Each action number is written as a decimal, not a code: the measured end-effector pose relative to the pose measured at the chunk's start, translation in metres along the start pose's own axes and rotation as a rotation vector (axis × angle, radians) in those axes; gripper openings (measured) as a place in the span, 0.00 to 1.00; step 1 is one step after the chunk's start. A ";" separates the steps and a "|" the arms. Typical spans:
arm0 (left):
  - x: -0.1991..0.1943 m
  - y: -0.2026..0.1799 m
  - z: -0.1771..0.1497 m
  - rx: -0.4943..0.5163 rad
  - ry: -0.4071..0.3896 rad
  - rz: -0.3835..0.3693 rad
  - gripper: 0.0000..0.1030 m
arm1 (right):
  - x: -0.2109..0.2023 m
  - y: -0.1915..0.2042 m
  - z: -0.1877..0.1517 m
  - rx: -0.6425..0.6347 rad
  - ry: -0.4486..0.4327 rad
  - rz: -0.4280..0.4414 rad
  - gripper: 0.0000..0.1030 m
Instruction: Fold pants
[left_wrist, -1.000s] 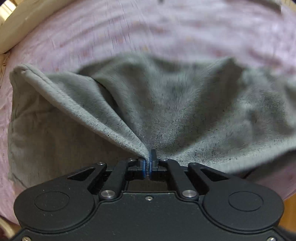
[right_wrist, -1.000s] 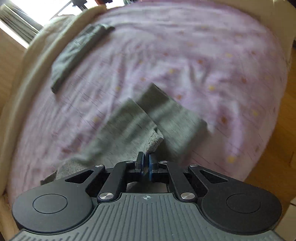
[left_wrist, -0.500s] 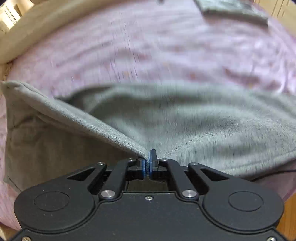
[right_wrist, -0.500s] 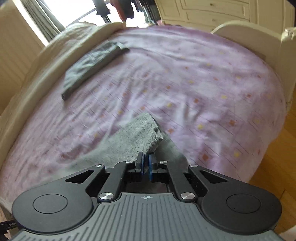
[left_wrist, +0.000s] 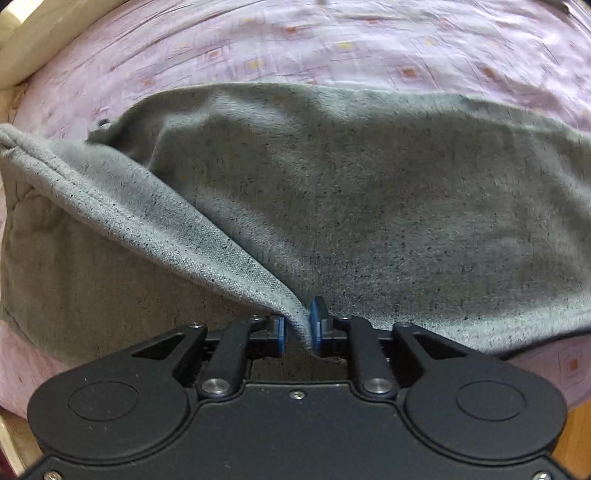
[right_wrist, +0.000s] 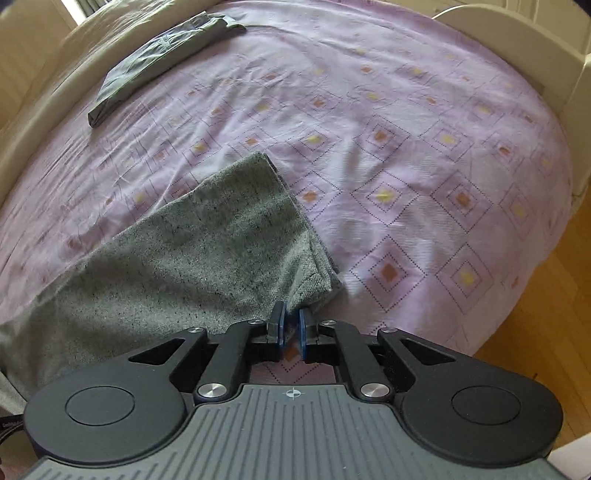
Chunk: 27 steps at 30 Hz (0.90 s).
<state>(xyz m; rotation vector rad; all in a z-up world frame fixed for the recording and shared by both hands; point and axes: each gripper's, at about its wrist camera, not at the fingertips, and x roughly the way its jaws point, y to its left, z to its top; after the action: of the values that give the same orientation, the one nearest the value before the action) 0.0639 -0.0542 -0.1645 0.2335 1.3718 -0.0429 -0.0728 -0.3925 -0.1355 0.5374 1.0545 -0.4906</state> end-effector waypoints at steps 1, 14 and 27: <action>-0.006 0.003 0.000 -0.013 -0.007 -0.008 0.25 | -0.003 0.001 0.000 0.001 -0.004 -0.008 0.11; -0.070 0.092 -0.041 0.004 -0.170 -0.002 0.51 | -0.056 0.042 -0.008 0.040 -0.249 -0.062 0.16; -0.012 0.296 0.008 -0.022 -0.175 0.021 0.51 | -0.067 0.312 -0.048 -0.303 -0.128 0.357 0.26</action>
<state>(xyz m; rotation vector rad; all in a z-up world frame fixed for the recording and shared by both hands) 0.1182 0.2319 -0.1104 0.2206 1.1954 -0.0304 0.0587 -0.1145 -0.0383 0.4069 0.8664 -0.0468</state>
